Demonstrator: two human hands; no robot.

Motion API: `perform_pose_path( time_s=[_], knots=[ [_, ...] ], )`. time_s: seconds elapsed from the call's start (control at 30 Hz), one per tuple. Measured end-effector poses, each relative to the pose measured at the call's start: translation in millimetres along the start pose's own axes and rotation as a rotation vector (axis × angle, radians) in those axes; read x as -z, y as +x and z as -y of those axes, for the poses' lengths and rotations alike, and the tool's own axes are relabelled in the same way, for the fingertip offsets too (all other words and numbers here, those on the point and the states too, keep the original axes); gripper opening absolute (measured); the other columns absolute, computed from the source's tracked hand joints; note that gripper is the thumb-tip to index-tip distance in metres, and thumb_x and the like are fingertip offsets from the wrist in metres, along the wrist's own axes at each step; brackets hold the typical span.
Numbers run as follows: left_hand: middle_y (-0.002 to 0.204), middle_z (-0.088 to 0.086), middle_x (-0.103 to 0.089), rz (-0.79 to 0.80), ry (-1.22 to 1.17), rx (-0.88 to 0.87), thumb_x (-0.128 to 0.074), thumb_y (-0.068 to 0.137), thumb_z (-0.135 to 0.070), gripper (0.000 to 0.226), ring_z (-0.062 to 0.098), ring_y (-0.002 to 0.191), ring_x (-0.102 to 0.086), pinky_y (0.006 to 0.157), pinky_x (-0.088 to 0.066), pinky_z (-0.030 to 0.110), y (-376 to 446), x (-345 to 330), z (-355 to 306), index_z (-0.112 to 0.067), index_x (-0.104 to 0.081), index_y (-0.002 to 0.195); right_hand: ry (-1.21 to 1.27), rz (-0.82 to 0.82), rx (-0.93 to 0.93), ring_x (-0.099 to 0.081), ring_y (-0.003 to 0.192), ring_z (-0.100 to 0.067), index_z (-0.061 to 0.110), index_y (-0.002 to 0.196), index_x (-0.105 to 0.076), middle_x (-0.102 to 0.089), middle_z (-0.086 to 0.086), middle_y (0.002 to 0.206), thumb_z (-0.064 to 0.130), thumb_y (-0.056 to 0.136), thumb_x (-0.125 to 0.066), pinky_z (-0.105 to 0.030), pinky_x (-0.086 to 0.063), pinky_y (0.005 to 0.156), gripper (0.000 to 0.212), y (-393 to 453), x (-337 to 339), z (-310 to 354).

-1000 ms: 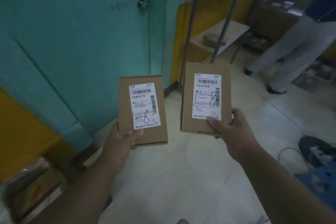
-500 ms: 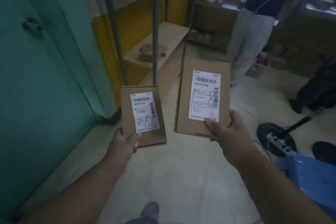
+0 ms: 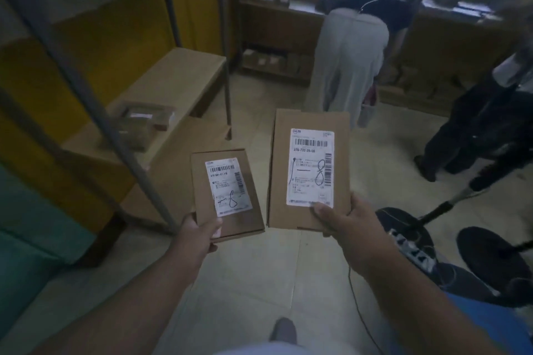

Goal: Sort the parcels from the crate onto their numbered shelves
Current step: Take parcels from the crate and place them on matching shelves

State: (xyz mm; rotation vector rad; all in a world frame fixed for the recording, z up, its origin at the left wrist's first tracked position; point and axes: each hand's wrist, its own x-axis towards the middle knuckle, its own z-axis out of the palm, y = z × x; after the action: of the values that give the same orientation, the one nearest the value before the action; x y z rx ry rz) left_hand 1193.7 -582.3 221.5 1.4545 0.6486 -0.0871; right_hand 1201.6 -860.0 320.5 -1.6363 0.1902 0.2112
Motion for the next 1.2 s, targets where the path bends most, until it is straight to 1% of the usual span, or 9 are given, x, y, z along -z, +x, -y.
perform_pose_path(
  time_s=[0.07, 0.17, 0.33, 0.5, 0.63, 0.77, 0.9, 1.07, 1.2],
  knots=[
    [0.111, 0.01, -0.067, -0.047, -0.027, 0.004, -0.063, 0.094, -0.014, 0.029, 0.022, 0.088, -0.063, 0.062, -0.049, 0.032, 25.2, -20.3, -17.9, -0.013, -0.054, 0.122, -0.021, 0.06, 0.0, -0.072, 0.093, -0.025, 0.017, 0.123, -0.058, -0.076, 0.004, 0.106, 0.02, 0.086, -0.077, -0.033, -0.058, 0.072, 0.042, 51.3, 10.0, 19.9],
    [0.108, 0.008, -0.068, -0.099, -0.018, 0.007, -0.063, 0.094, -0.015, 0.025, 0.024, 0.09, -0.064, 0.063, -0.05, 0.033, 66.4, -38.7, -44.1, -0.016, -0.056, 0.118, -0.057, 0.115, -0.002, -0.072, 0.081, -0.017, 0.017, 0.12, -0.06, -0.077, 0.006, 0.103, 0.018, 0.086, -0.077, -0.026, -0.056, 0.062, 0.038, 127.0, 10.3, 42.3],
    [0.108, 0.007, -0.069, -0.158, -0.046, 0.039, -0.065, 0.094, -0.021, 0.016, 0.026, 0.092, -0.065, 0.063, -0.051, 0.036, 164.2, -66.9, -71.6, -0.022, -0.058, 0.109, -0.098, 0.232, 0.002, -0.07, 0.077, -0.012, 0.013, 0.12, -0.062, -0.077, 0.002, 0.104, 0.013, 0.086, -0.077, -0.025, -0.051, 0.058, 0.037, 256.3, -11.1, 53.8],
    [0.108, 0.007, -0.069, -0.156, -0.077, 0.119, -0.065, 0.094, -0.019, 0.02, 0.023, 0.089, -0.065, 0.063, -0.051, 0.033, 248.9, -101.2, -108.2, -0.016, -0.059, 0.113, -0.123, 0.297, -0.057, -0.072, 0.092, -0.025, 0.02, 0.121, -0.061, -0.077, 0.004, 0.107, 0.029, 0.076, -0.083, -0.03, -0.054, 0.066, 0.051, 363.4, -19.6, 72.1],
    [0.108, 0.01, -0.068, -0.218, -0.117, 0.162, -0.064, 0.094, -0.017, 0.016, 0.022, 0.084, -0.064, 0.061, -0.051, 0.033, 294.8, -126.6, -131.5, -0.016, -0.059, 0.109, -0.143, 0.385, -0.096, -0.07, 0.088, -0.022, 0.018, 0.124, -0.06, -0.076, 0.0, 0.11, 0.03, 0.075, -0.081, -0.03, -0.052, 0.064, 0.054, 438.3, -17.1, 92.7],
    [0.106, 0.007, -0.067, -0.298, -0.222, 0.196, -0.063, 0.094, -0.018, 0.021, 0.02, 0.083, -0.06, 0.062, -0.049, 0.032, 338.0, -151.8, -132.2, -0.015, -0.059, 0.114, -0.161, 0.481, -0.105, -0.066, 0.078, -0.024, 0.012, 0.116, -0.061, -0.077, -0.006, 0.103, 0.01, 0.088, -0.075, -0.032, -0.05, 0.061, 0.031, 525.3, -25.7, 98.6],
    [0.101, 0.005, -0.065, -0.447, -0.375, 0.228, -0.064, 0.093, -0.022, 0.021, 0.019, 0.084, -0.06, 0.066, -0.048, 0.033, 365.7, -183.9, -127.8, -0.017, -0.058, 0.113, -0.249, 0.702, -0.101, -0.065, 0.079, -0.026, 0.006, 0.116, -0.059, -0.077, -0.007, 0.101, 0.006, 0.087, -0.074, -0.033, -0.05, 0.061, 0.033, 608.0, -44.9, 92.7],
    [0.082, 0.003, -0.065, -0.631, -0.457, 0.281, -0.074, 0.061, -0.048, 0.064, 0.018, 0.066, -0.062, 0.058, -0.048, 0.029, 372.1, -215.3, -117.3, -0.011, -0.055, 0.11, -0.416, 0.965, -0.111, -0.068, 0.082, -0.022, 0.011, 0.115, -0.062, -0.077, -0.002, 0.103, 0.023, 0.073, -0.082, -0.03, -0.05, 0.058, 0.047, 678.9, -81.2, 67.0],
    [0.086, 0.01, -0.064, -0.725, -0.5, 0.385, -0.071, 0.083, -0.029, 0.04, 0.024, 0.06, -0.061, 0.058, -0.049, 0.032, 374.5, -209.3, -88.8, -0.012, -0.047, 0.111, -0.502, 1.065, -0.149, -0.068, 0.082, -0.022, 0.014, 0.115, -0.062, -0.076, -0.003, 0.106, 0.027, 0.07, -0.083, -0.029, -0.05, 0.058, 0.051, 698.7, -117.5, 29.1]
  ],
)
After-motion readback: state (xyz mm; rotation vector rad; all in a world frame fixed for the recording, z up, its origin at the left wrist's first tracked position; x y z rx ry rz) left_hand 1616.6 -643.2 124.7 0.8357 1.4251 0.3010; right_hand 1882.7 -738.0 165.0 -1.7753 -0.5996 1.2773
